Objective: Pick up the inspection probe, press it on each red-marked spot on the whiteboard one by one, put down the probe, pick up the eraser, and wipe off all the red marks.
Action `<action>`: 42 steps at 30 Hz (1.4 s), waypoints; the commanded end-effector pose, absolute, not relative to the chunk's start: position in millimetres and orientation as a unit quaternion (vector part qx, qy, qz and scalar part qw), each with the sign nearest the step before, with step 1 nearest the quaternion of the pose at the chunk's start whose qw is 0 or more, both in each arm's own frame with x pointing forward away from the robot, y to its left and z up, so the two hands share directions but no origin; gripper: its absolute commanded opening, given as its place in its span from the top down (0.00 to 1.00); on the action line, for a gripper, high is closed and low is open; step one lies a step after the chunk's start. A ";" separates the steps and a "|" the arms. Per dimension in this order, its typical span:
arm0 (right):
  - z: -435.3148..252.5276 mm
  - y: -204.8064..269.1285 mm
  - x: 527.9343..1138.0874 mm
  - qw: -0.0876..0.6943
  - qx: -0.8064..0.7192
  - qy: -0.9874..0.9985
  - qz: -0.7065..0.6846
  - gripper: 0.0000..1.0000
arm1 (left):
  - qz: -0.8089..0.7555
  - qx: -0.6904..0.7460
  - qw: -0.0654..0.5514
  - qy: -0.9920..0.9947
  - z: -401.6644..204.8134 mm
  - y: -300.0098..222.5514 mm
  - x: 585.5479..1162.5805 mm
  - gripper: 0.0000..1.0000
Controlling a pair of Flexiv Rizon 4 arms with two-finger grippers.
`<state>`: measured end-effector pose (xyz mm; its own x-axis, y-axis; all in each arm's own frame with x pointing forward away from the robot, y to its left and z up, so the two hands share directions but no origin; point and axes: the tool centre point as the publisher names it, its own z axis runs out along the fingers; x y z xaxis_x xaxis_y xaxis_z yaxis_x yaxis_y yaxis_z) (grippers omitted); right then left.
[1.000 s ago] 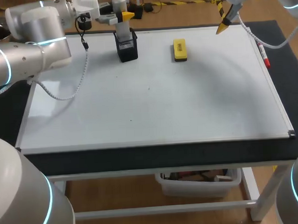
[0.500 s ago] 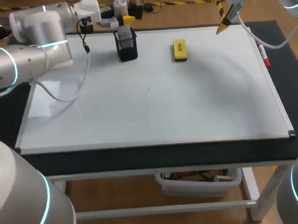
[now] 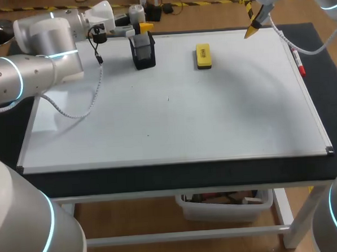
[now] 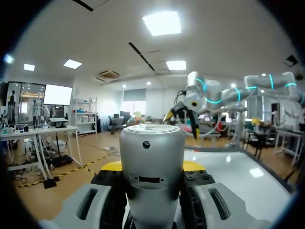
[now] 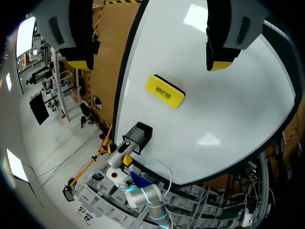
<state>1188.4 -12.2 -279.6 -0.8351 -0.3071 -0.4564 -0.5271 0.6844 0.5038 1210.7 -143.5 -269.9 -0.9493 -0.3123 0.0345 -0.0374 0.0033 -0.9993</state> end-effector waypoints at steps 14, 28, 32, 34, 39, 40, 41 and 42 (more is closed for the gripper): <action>-279.1 -12.6 1189.0 0.169 -0.233 0.902 0.322 0.00 | -0.697 -0.133 0.093 0.699 -283.0 -145.7 1207.9 1.00; -279.1 -12.6 1189.0 0.169 -0.233 0.902 0.322 0.00 | -0.693 -0.140 0.095 0.701 -280.1 -142.9 1202.7 0.00; -279.1 -12.6 1189.0 0.169 -0.233 0.902 0.322 0.00 | -0.688 -0.143 0.106 0.704 -273.3 -138.3 1198.8 0.00; -279.1 -12.6 1189.0 0.169 -0.233 0.902 0.322 0.00 | -0.684 -0.145 0.113 0.706 -269.6 -136.2 1195.9 0.00; -279.1 -12.6 1189.0 0.169 -0.233 0.902 0.322 0.00 | -0.655 -0.168 0.138 0.723 -260.7 -124.2 1187.2 0.00; -279.1 -12.6 1189.0 0.169 -0.233 0.902 0.322 0.00 | -0.645 -0.180 0.143 0.729 -258.3 -120.4 1184.1 0.00; -279.1 -12.6 1189.0 0.169 -0.233 0.902 0.322 0.00 | -0.637 -0.188 0.146 0.733 -257.4 -118.6 1182.8 0.00; -279.1 -12.6 1189.0 0.169 -0.233 0.902 0.322 0.00 | -0.629 -0.195 0.154 0.737 -255.2 -114.5 1179.2 0.00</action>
<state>1188.4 -12.2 -279.5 -0.8351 -0.3072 -0.4563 -0.5270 0.6846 0.5035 1208.2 -120.0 -275.3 -0.9227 -0.3839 0.0347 -0.0715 0.0822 -0.9940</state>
